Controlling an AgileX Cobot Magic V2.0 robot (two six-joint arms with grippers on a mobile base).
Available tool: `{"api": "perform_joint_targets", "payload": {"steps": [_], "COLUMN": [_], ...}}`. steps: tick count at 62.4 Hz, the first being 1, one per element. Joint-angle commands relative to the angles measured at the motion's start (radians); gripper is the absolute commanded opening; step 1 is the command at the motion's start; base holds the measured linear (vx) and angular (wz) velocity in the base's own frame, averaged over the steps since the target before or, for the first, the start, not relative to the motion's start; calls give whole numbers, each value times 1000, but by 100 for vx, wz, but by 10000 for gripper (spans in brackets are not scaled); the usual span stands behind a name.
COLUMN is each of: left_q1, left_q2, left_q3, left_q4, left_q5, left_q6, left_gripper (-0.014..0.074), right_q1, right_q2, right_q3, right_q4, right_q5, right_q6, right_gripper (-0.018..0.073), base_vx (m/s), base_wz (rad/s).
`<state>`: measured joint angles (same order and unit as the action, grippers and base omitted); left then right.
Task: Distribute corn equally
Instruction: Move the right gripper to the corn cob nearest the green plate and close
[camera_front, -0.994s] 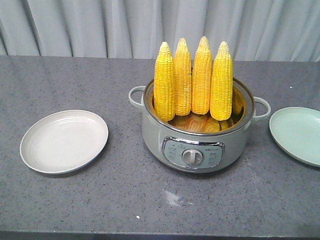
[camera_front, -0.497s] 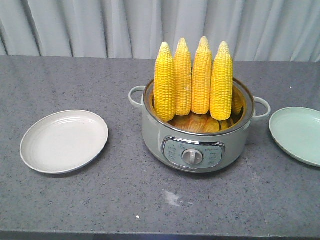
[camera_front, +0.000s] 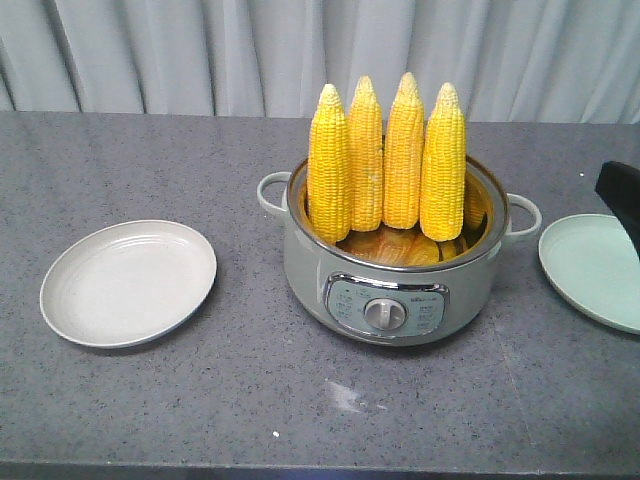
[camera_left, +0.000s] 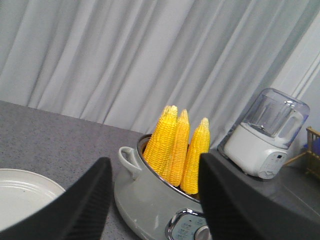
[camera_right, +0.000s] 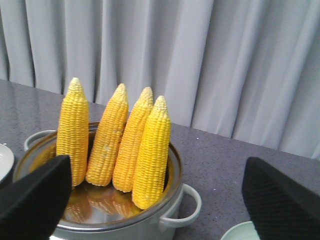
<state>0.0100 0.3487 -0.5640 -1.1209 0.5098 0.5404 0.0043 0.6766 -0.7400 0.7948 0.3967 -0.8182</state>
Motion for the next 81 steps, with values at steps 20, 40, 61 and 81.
{"api": "perform_joint_targets", "payload": {"steps": [20,40,61,81], "left_q1": [-4,-4,-4,-4], "left_q2": [45,45,45,45], "left_q3": [-33,-33,-33,-33], "left_q4": [-126,-126,-125,-125], "left_q5": [-9,-6,0,5], "left_q6": [64,63,63,63], "left_gripper": [503,503,503,503], "right_q1": [-4,-4,-4,-4], "right_q2": [431,804,961,1040], "right_q3": [-414,-718,-747,-747], "right_q4": [21,74,242,329], "right_q5": [41,188,225,231], "right_q6": [-72,-83,-240,-348], "right_gripper": [694,678,669,656], "base_vx": [0,0,0,0], "base_wz": [0,0,0,0]}}
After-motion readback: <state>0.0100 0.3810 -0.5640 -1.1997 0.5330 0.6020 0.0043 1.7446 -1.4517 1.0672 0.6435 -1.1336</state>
